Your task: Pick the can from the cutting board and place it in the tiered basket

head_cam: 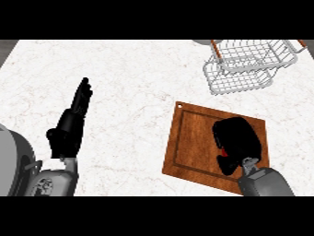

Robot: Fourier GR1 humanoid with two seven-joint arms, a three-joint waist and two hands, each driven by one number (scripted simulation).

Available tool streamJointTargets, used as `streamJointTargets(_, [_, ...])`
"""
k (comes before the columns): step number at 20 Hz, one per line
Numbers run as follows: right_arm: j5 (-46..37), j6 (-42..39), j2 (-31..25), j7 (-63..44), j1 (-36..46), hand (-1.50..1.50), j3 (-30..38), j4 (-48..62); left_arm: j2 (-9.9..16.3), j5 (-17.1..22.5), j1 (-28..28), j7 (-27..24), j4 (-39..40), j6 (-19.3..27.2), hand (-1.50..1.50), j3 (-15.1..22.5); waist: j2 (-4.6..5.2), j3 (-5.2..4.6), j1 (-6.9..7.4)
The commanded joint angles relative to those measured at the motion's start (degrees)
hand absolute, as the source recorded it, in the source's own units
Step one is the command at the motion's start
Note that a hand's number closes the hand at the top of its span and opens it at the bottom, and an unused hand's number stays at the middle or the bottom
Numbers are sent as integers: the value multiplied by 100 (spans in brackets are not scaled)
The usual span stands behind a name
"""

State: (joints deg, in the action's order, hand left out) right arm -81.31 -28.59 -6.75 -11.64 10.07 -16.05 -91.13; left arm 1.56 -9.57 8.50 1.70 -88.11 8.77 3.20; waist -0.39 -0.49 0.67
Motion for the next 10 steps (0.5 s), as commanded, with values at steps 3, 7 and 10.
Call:
streamJointTargets(3, [-490, 141, 654, -1424, 437, 150, -374, 536, 144, 115, 318, 287, -16, -119, 0, -194, 43, 50, -41])
streamJointTargets(7, [-443, -818, 511, -1479, 780, 150, 99, -745, -146, -90, -52, -31, -36, 127, 0, 74, 24, 47, -86])
streamJointTargets(10, [-362, -1245, 668, -2227, 1138, 150, -108, -1340, -61, -114, -128, -6, -134, 80, 0, 69, 17, 46, -67])
